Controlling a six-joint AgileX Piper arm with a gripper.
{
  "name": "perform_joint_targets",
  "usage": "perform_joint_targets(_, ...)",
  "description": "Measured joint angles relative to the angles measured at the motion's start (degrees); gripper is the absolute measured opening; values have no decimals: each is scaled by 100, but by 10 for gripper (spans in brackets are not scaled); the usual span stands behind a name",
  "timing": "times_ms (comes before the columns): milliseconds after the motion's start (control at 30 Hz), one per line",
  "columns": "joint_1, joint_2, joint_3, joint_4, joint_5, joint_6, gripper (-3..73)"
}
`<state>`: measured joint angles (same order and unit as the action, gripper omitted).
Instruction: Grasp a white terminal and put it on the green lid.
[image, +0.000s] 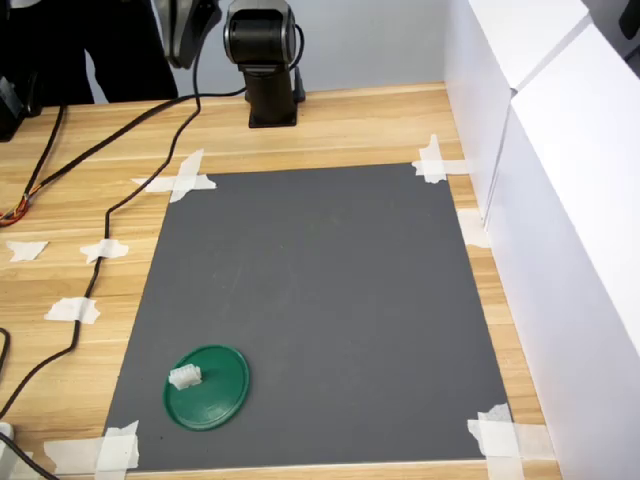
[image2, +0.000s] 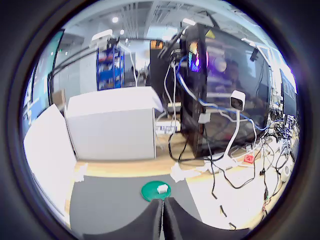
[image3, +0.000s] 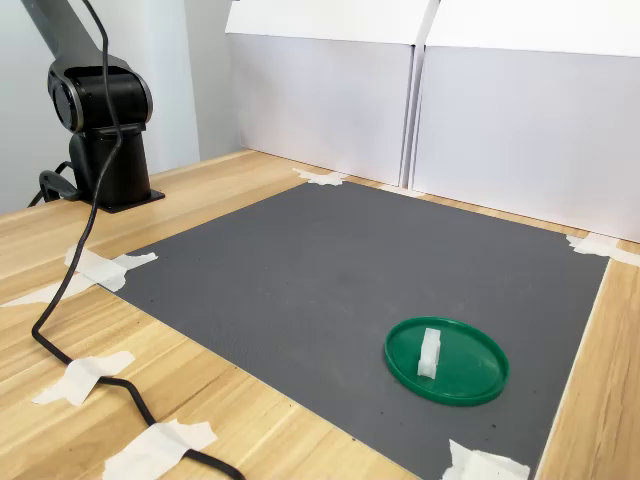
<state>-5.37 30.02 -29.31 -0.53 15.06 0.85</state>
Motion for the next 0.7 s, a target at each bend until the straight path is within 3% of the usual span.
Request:
perform_joint_targets(267, 0, -1667, 1392, -321, -410, 78, -16)
perform_joint_targets(700, 0, -2454, 2270, -254, -348, 89, -16)
